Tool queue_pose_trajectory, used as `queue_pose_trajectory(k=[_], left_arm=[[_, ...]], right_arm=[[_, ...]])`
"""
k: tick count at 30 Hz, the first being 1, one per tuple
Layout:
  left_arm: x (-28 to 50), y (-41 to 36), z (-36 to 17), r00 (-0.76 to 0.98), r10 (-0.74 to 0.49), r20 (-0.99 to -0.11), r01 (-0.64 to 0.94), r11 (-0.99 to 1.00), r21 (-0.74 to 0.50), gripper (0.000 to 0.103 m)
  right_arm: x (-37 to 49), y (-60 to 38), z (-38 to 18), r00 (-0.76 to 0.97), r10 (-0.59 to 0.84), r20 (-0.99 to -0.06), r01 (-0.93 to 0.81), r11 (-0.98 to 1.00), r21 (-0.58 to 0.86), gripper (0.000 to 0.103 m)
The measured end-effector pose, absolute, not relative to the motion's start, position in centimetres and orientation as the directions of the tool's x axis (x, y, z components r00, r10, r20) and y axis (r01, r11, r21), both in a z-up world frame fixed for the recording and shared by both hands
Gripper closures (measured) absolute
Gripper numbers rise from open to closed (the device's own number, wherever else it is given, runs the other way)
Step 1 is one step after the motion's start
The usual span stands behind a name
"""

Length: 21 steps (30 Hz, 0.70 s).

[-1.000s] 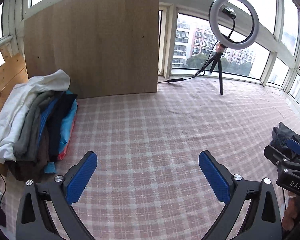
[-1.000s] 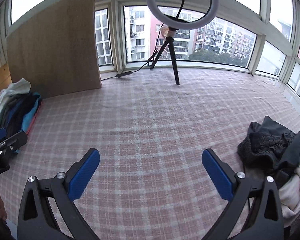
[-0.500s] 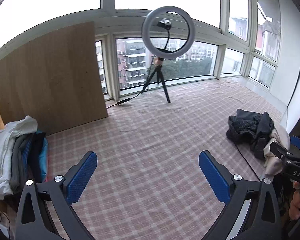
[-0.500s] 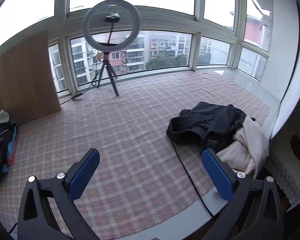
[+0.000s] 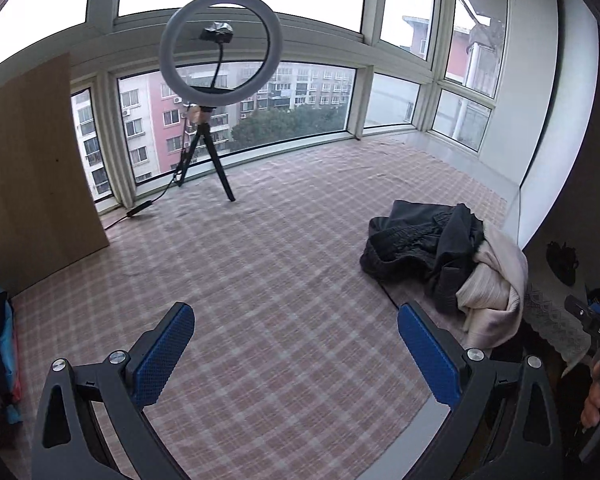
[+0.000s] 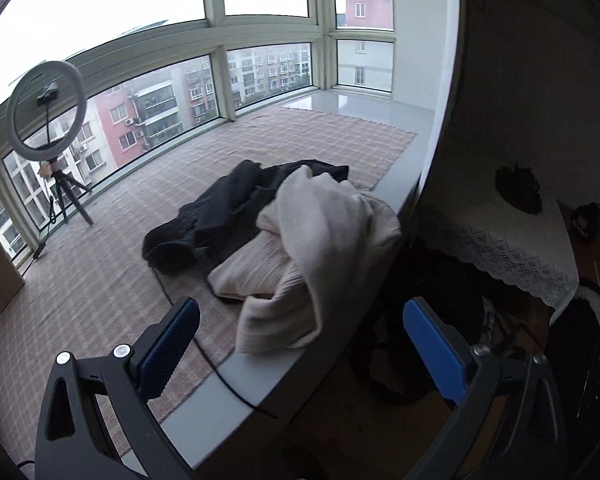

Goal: Fold clothes
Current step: 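Move both tools toward the dark grey sweatpants on the cream sweater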

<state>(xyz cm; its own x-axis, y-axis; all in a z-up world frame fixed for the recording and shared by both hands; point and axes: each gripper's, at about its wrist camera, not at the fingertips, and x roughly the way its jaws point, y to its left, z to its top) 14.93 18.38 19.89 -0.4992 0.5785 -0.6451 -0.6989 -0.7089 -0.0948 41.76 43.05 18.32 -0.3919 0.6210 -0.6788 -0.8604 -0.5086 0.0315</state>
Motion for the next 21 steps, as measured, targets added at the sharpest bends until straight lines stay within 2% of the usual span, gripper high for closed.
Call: queue_pose_trajectory(k=[8,14,17,21], left_arm=[[16.7,29.4,18.8,-0.420,0.618,-0.665,-0.775,-0.625,-0.092,0.001],[18.6,38.5,16.7,-0.354,0.636,-0.686,-0.831,-0.550,-0.081,0.001],[18.9,42.2,15.4,-0.356,0.613,-0.706,-0.844,-0.534,-0.038,0.001],[18.0,47.2,12.9,-0.296,0.581,-0.759,-0.866,-0.497,-0.043,0.001]], right_arm=[[41.8,50.1,17.4,-0.405,0.593,-0.696,-0.843,-0.537,0.034,0.000],[40.9,54.9,14.7,-0.416,0.518,-0.748,-0.798,-0.601,0.028,0.000],[40.9,56.5,13.5,-0.414,0.503,-0.759,-0.795,-0.606,0.032,0.000],[41.2,58.3,12.6,-0.441,0.460,-0.770,-0.787,-0.611,0.086,0.000]])
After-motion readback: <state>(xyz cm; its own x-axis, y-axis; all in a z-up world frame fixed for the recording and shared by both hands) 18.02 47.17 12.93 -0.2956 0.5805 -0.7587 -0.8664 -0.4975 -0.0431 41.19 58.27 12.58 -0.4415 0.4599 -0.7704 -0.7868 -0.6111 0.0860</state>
